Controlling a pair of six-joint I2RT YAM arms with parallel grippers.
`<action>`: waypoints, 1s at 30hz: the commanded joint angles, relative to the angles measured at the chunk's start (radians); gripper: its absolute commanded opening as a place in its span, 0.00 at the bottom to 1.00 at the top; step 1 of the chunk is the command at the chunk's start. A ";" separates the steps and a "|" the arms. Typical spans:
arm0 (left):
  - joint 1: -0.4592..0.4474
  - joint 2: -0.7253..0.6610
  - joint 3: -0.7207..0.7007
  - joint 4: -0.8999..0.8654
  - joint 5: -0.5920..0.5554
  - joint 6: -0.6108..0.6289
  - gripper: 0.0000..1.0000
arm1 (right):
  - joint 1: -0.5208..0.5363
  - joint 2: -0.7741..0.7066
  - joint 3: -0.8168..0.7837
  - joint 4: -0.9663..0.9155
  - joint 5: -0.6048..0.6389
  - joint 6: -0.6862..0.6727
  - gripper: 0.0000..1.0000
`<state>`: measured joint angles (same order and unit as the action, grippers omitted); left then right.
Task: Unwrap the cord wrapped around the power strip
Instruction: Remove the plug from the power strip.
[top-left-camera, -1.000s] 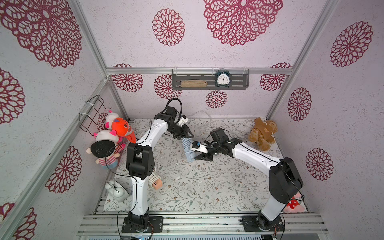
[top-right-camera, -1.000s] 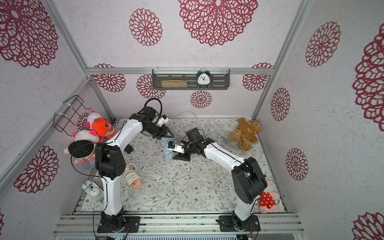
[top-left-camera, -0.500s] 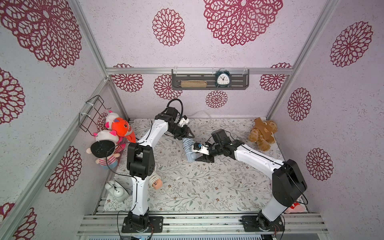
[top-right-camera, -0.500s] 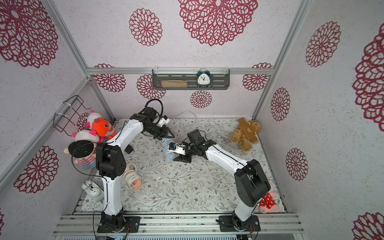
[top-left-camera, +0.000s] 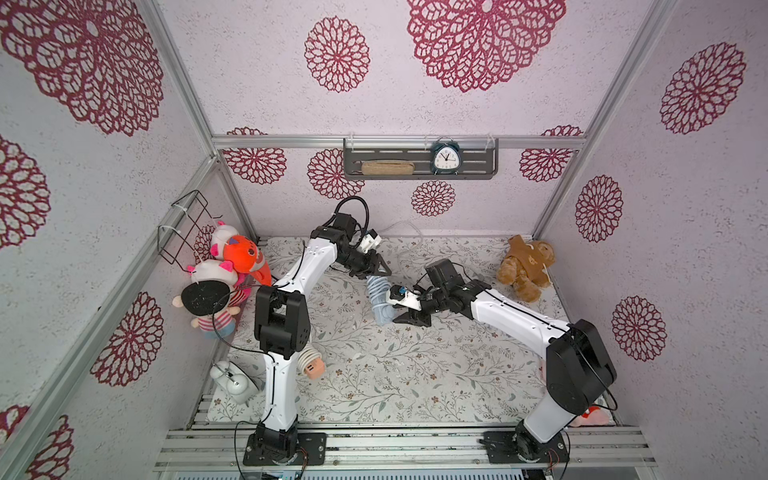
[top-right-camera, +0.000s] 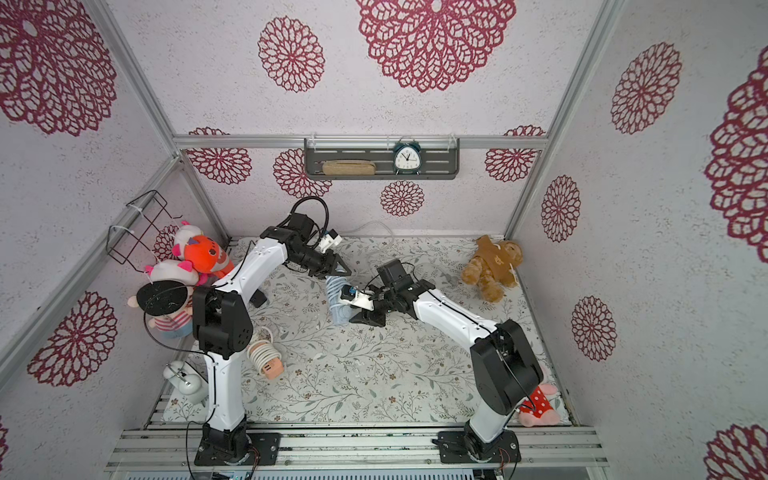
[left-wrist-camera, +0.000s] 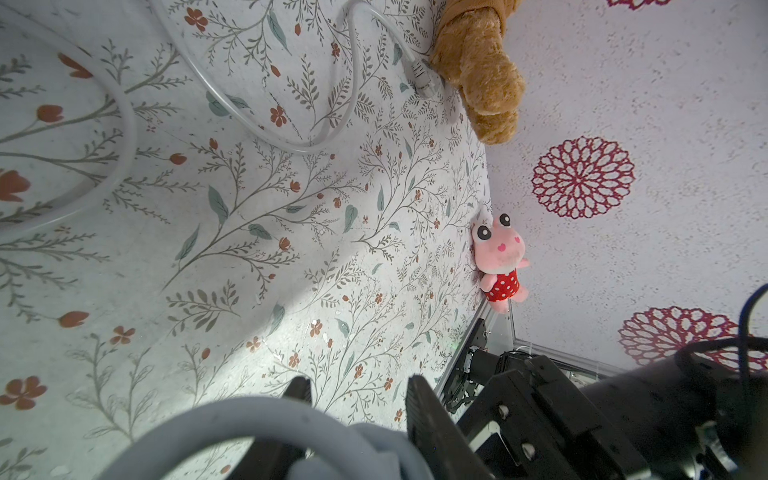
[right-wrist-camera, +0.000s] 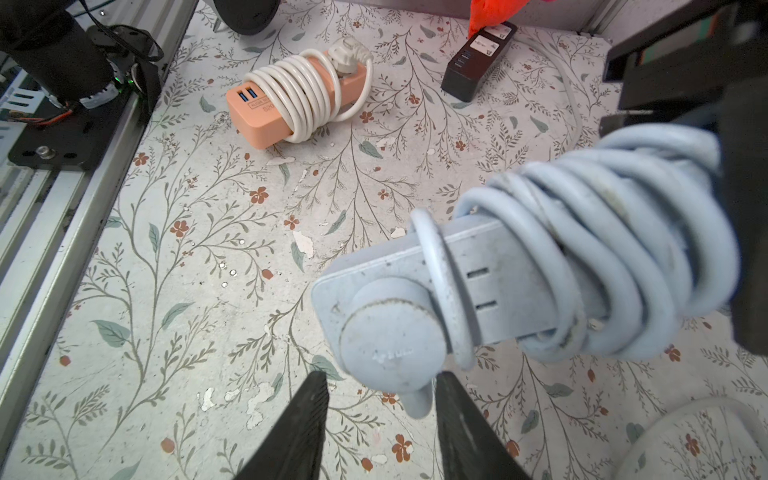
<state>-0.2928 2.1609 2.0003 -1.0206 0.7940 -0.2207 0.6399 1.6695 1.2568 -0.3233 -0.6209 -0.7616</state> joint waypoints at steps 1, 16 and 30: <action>-0.018 0.013 0.028 0.036 0.062 -0.012 0.00 | 0.009 0.017 0.044 0.009 -0.035 0.028 0.52; -0.022 0.002 -0.057 0.218 0.014 -0.233 0.00 | 0.040 0.058 0.089 0.100 0.024 0.144 0.49; -0.009 0.031 -0.059 0.073 -0.014 0.019 0.00 | -0.041 0.013 0.075 0.102 -0.105 0.161 0.00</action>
<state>-0.2935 2.1757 1.9366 -0.9073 0.7620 -0.3157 0.6308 1.7374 1.3121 -0.3115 -0.6159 -0.6262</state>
